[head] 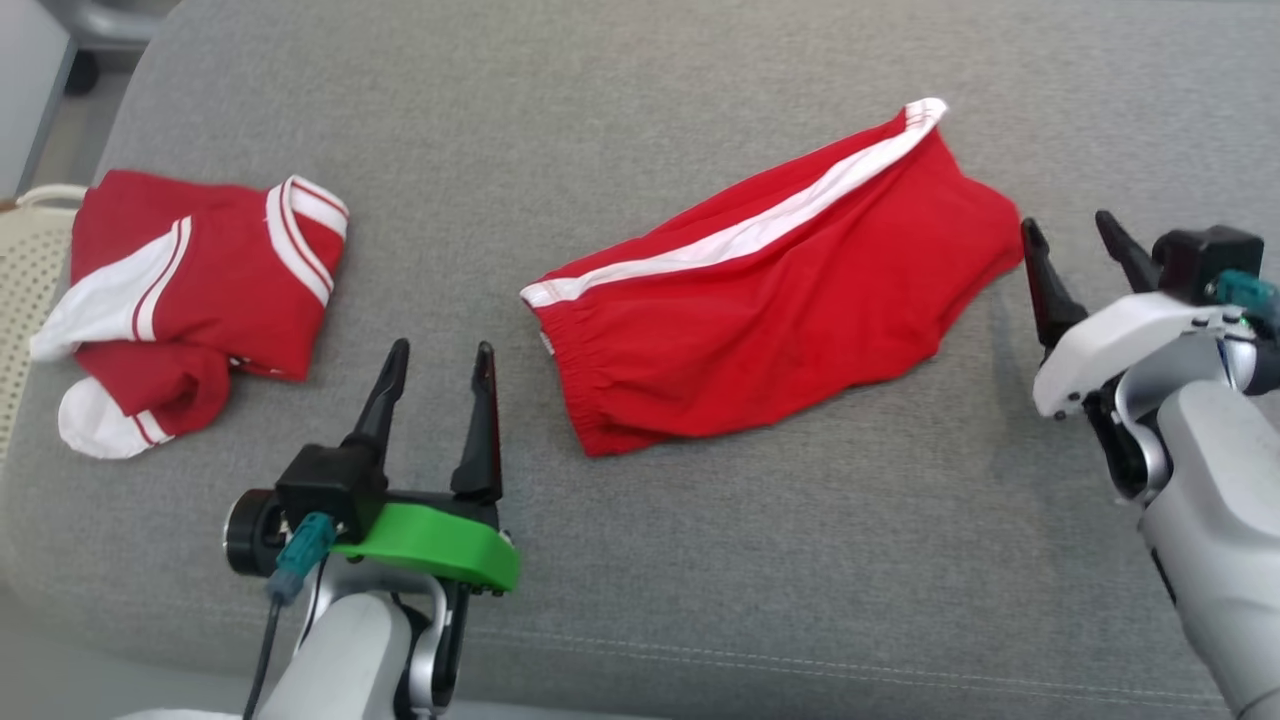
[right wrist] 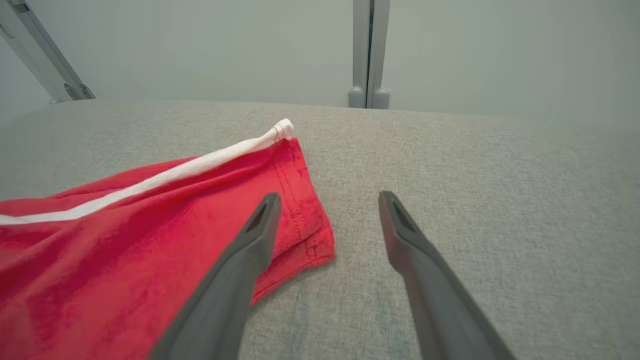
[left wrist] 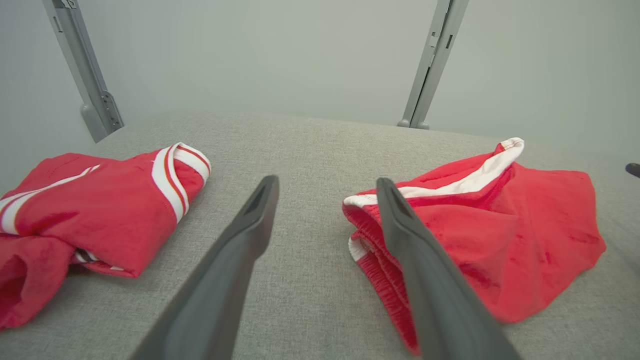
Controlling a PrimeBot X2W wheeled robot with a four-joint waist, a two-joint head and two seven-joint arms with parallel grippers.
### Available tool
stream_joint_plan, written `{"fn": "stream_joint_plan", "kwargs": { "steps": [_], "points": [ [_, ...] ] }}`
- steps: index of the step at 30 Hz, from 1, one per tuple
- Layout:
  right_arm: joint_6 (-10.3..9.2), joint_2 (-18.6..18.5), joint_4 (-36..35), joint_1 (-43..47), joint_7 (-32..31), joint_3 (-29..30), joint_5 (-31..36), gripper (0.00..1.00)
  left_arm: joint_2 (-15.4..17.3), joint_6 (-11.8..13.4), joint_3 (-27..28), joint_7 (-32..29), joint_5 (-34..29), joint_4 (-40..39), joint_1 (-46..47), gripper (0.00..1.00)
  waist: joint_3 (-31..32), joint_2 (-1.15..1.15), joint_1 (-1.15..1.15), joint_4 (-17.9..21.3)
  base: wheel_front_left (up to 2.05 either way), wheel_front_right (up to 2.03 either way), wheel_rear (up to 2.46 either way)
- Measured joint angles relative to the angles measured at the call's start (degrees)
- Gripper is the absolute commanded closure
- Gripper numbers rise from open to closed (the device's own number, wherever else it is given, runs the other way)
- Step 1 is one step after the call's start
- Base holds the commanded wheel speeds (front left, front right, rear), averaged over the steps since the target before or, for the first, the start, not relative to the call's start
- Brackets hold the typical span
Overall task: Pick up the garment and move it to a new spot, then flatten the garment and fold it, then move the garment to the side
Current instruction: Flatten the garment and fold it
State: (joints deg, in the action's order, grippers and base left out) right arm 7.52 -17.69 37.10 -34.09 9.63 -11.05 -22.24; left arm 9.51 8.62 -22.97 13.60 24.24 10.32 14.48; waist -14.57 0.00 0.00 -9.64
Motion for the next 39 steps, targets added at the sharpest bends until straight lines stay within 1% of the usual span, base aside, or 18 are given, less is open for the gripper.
{"fn": "stream_joint_plan", "kwargs": {
  "steps": [4, 10, 16, 17, 18, 19, 20, 27, 31, 36, 37, 39],
  "points": [
    [0.00, -1.52, 4.55, -4.52, -1.32, -2.31, -1.63, 0.00, -1.55, -1.03, -1.27, 0.10, -0.11, 1.21, 1.82, 0.00, -2.11, 0.00, 0.00, -2.05, 0.00, 0.00, 0.00],
    [0.00, -3.16, 11.15, -9.31, -4.85, -5.98, -3.90, 0.00, -3.10, -1.83, -1.89, 0.60, 0.07, 3.25, 3.55, 0.00, -4.97, 0.00, 0.00, -4.79, 0.00, 0.00, 0.00],
    [0.01, -3.86, 14.10, -12.44, -7.24, -9.01, -7.00, 0.00, -3.67, -2.09, -1.79, 1.09, 0.31, 4.69, 4.39, 0.00, -7.04, 0.00, 0.00, -6.17, 0.00, 0.00, 0.00],
    [0.00, -3.94, 14.17, -12.72, -7.34, -9.57, -7.60, 0.12, -3.75, -2.09, -1.68, 1.10, 0.32, 4.82, 4.44, 0.00, -7.22, 0.00, 0.00, -6.23, 0.00, 0.00, 0.00],
    [0.00, -4.04, 14.24, -12.97, -7.32, -10.04, -8.09, 0.52, -3.80, -2.09, -1.57, 1.10, 0.32, 4.97, 4.44, 0.00, -7.32, 0.00, 0.00, -6.22, 0.00, 0.00, 0.00],
    [0.00, -4.16, 14.43, -13.18, -7.26, -10.46, -8.46, 0.74, -3.86, -2.09, -1.46, 1.11, 0.32, 5.06, 4.45, 0.00, -7.34, 0.00, 0.00, -6.14, 0.00, 0.00, 0.00],
    [0.00, -4.23, 14.49, -13.26, -7.25, -10.88, -8.92, 1.00, -3.88, -2.09, -1.33, 1.15, 0.32, 5.19, 4.46, 0.00, -7.32, 0.00, 0.00, -6.02, 0.00, 0.00, 0.00],
    [0.03, -3.60, 14.32, -12.89, -6.23, -13.19, -12.92, 1.00, -4.04, -2.08, -0.45, 1.20, 0.24, 5.88, 4.52, 0.00, -6.59, 0.00, 0.00, -5.10, 0.00, 0.00, 0.00],
    [0.02, -2.92, 13.08, -10.38, -4.52, -13.49, -15.74, 1.00, -3.90, -2.05, 0.21, 1.29, 0.23, 6.20, 4.25, 0.00, -5.61, 0.00, 0.00, -4.37, 0.00, 0.00, 0.00],
    [0.03, -1.85, 9.73, -4.39, -1.29, -13.08, -18.89, 1.00, -3.20, -1.71, 0.85, 1.35, 0.24, 6.44, 2.58, 0.00, -3.98, 0.00, 0.00, -3.00, 0.00, 0.00, 0.00],
    [0.03, -1.34, 7.98, -1.33, 0.31, -12.47, -19.83, 1.00, -2.90, -1.46, 1.15, 1.35, 0.27, 6.39, 1.91, 0.00, -3.29, 0.00, 0.00, -2.21, 0.00, 0.00, 0.00],
    [0.03, -0.91, 6.30, 1.92, 1.68, -11.82, -20.25, 1.00, -2.43, -1.14, 1.48, 1.35, 0.42, 6.32, 1.17, 0.00, -2.61, 0.00, 0.00, -1.36, 0.00, 0.00, 0.00]
  ]
}}
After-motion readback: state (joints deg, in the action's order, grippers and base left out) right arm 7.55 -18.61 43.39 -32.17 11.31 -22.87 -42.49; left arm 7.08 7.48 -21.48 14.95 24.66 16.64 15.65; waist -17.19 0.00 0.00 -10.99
